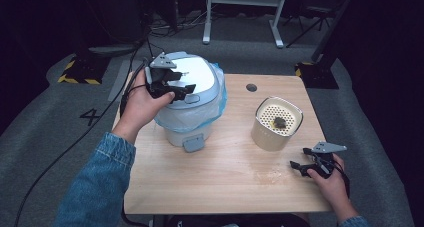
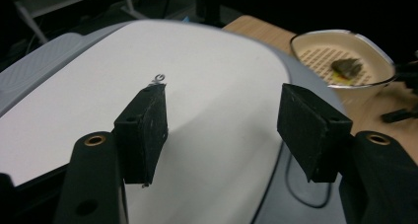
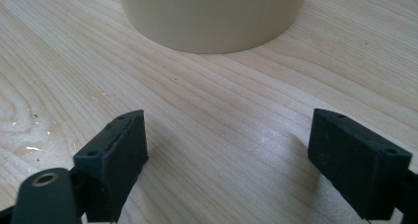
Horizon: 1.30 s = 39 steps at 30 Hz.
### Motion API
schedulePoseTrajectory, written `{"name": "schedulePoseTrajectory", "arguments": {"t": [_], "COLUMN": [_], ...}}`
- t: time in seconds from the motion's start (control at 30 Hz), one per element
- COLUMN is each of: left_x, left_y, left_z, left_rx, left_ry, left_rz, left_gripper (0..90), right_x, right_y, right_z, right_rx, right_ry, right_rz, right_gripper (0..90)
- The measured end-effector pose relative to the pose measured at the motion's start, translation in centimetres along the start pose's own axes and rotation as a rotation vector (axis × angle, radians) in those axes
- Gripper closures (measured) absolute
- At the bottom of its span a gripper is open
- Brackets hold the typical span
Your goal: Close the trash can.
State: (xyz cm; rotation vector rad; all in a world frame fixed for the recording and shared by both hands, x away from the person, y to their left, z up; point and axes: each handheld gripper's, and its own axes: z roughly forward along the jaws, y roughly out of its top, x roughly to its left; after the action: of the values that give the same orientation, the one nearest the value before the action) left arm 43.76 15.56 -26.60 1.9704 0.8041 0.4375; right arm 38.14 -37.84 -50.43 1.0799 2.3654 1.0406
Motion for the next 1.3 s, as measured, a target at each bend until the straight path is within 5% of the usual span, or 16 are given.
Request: {"name": "schedulePoseTrajectory", "arguments": {"t": [0.2,0.43,0.83,1.3], "left_x": [-1.5,-3.7,-4.4,-4.6], "left_y": [-0.1,-1.8,-5.8,-11.4], "left_z": [-2.2,-4.9,-7.0,-7.8], "left_rx": [-0.041,-0.072,-0.060,0.025], "left_ry": [-0.019,-0.017,0.035,0.104], "left_rz": [0.069,0.080,0.041,0.013], "left_gripper": [30.6,30.1,29.3,28.9], "right_x": [0.0,0.0,0.0,0.1], "right_y": [0.0,0.0,0.0,0.2], "right_z": [0.0,0.0,0.0,0.2], "right_rx": [0.001,0.002,0.002,0.003], "right_ry": [0.000,0.001,0.001,-0.001], "right_rz": [0.000,0.001,0.001,0.002], "right_gripper": [15.3,15.3,15.1,14.4]}}
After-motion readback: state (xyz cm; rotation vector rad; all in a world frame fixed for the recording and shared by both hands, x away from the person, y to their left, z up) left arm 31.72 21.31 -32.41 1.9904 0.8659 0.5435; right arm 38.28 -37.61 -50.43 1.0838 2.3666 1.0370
